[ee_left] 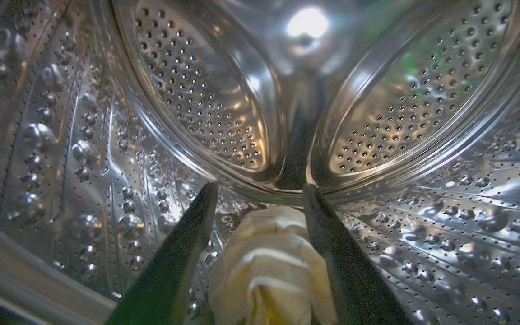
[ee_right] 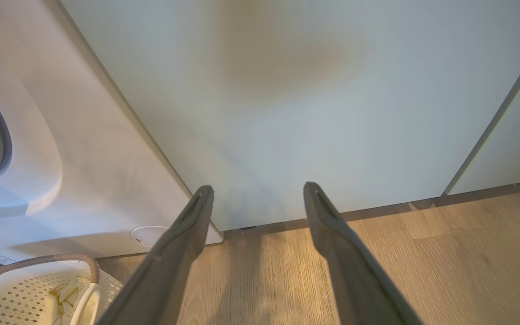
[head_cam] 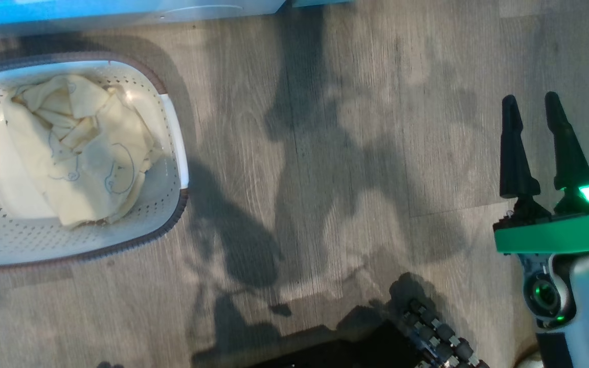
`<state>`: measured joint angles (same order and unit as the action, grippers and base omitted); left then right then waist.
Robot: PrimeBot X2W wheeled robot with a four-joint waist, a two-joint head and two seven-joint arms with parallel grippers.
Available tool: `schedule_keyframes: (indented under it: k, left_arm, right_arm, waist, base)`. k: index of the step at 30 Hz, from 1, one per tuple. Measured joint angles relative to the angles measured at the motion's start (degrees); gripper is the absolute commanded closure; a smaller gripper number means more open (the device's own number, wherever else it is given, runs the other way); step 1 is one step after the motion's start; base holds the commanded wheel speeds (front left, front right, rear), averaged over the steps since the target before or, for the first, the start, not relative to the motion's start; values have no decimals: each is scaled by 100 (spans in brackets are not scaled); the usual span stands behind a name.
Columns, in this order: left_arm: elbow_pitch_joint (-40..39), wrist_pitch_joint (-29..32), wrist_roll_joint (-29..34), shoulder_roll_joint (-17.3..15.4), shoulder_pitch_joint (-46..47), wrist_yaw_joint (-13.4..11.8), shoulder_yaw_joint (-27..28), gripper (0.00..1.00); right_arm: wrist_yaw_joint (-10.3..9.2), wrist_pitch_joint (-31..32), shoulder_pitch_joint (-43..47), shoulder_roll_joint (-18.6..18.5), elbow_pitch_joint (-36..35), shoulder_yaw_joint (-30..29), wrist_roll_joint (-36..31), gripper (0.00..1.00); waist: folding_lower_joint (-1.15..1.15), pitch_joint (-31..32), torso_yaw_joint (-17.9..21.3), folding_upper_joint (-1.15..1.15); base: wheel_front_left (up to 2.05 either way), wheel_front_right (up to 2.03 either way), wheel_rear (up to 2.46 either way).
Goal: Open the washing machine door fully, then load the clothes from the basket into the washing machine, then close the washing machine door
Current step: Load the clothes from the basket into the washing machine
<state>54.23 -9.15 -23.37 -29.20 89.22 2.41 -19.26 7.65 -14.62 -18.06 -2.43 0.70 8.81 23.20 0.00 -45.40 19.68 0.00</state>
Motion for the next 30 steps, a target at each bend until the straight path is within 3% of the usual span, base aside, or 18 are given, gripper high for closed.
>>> schedule_keyframes:
  k: [12, 16, 23, 30]
  left_arm:
    - [244, -221, -315, 407, -517, -57, 41, 0]
    - [90, -344, -332, 497, -989, -208, 13, 0]
    - [-750, -500, -403, 693, -2009, -502, 29, 0]
    - [-2180, -536, -453, 909, -3405, -946, 78, 0]
  right_arm:
    - [0, 0, 8, 0, 30, -125, -114, 0]
    - [0, 0, 14, 0, 35, -166, -221, 0]
    - [0, 0, 53, -1, 69, -290, -403, 0]
    - [0, 0, 279, -2, 78, -438, -689, 0]
  waist:
    - [0, 224, -255, 0]
    - [0, 359, -362, 0]
    - [0, 634, -572, 0]
    - [-1, 956, -843, 0]
  base:
    - [0, 0, 0]
    - [0, 0, 0]
    - [0, 0, 0]
    - [0, 0, 0]
